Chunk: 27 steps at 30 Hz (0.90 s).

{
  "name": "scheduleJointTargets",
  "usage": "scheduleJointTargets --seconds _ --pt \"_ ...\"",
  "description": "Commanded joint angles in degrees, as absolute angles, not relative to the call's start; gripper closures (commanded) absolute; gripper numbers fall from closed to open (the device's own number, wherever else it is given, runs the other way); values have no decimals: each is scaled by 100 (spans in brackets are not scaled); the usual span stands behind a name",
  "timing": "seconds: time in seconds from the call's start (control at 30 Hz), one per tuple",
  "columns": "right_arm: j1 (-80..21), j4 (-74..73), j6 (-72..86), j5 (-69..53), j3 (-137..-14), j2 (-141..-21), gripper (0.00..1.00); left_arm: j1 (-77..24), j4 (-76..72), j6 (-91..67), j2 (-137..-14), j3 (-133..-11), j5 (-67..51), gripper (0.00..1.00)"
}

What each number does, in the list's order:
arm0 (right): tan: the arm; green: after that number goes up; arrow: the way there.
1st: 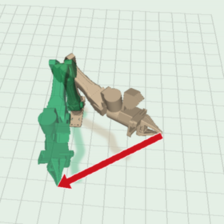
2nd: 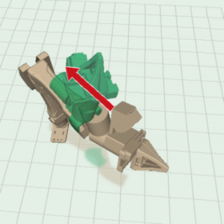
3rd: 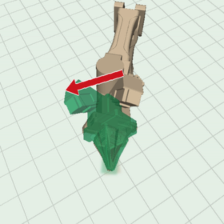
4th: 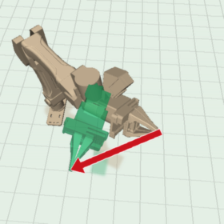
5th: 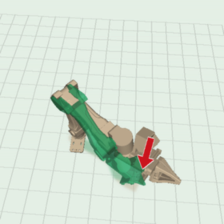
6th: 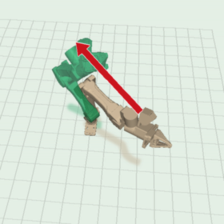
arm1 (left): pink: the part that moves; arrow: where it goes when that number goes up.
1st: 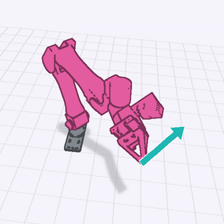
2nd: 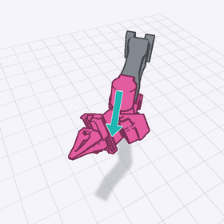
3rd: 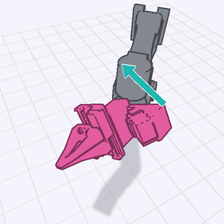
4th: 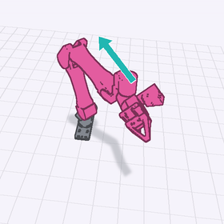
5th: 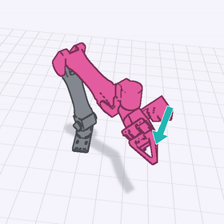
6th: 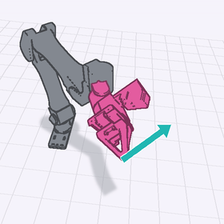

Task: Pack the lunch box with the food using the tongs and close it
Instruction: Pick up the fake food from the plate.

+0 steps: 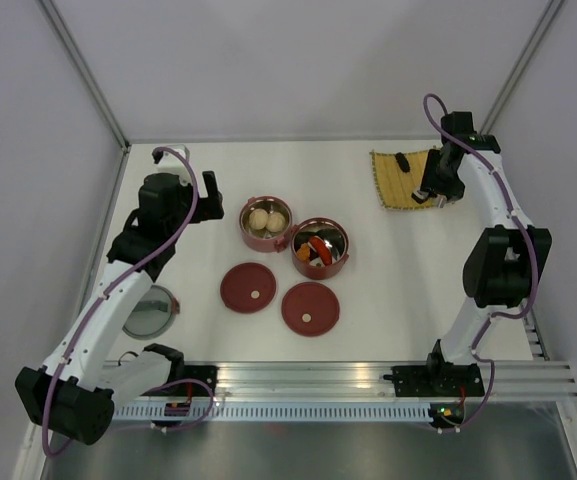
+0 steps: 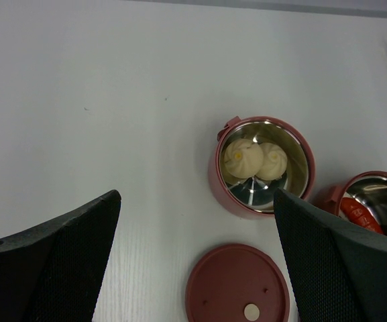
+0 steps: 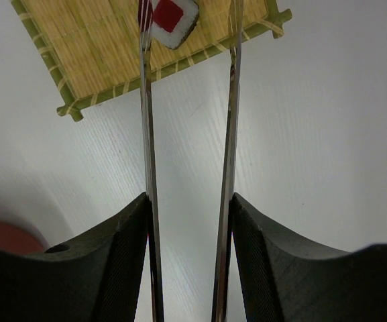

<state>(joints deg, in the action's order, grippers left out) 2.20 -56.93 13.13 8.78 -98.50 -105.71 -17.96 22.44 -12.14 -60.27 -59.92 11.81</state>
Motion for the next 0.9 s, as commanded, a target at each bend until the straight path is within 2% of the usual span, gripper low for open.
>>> scheduleJointTargets --seconds 0.0,0.17,0.53,0.87 --pt "211 -5555 1749 713 -9984 -10345 43 -1775 2145 -1160 -5871 -6108 1186 0" --pt "211 -5581 2152 378 -10081 -10529 43 -1775 2109 -1169 -5871 -6082 1187 0" --pt "167 -5950 2382 474 -10687 -11021 43 -1775 2048 -1125 -5871 -6029 1301 0" --pt "123 -5880 2391 448 -10591 -11162 43 -1775 2057 -1125 -5854 -6021 1310 0"
